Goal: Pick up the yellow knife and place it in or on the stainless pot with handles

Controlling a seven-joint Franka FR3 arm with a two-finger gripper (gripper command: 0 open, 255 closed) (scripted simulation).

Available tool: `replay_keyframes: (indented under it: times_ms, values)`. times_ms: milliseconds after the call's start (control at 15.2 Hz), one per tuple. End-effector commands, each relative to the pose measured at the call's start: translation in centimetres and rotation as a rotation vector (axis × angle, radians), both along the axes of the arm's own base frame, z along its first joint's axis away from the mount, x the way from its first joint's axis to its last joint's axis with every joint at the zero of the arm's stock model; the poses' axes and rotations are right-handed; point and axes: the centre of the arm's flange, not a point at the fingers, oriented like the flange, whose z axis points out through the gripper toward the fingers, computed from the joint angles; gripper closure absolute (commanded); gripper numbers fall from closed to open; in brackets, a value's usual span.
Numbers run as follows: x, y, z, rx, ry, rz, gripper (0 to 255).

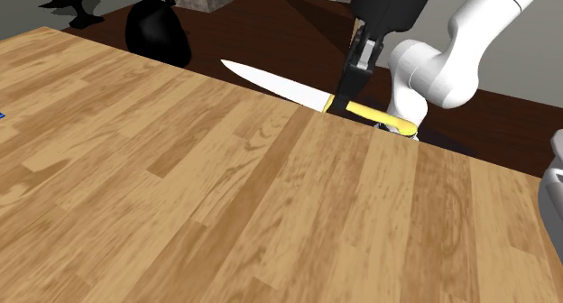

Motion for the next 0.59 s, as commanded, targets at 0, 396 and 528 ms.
replay_keyframes:
  times_ms: [0,396,528]
  values:
    - [0.0,0.0,1.2,0.0,0.0,0.0,255]
    - [0.0,0.0,4.3,0.0,0.0,0.0,255]
    - [0.0,0.0,5.4,0.0,0.0,0.0,255]
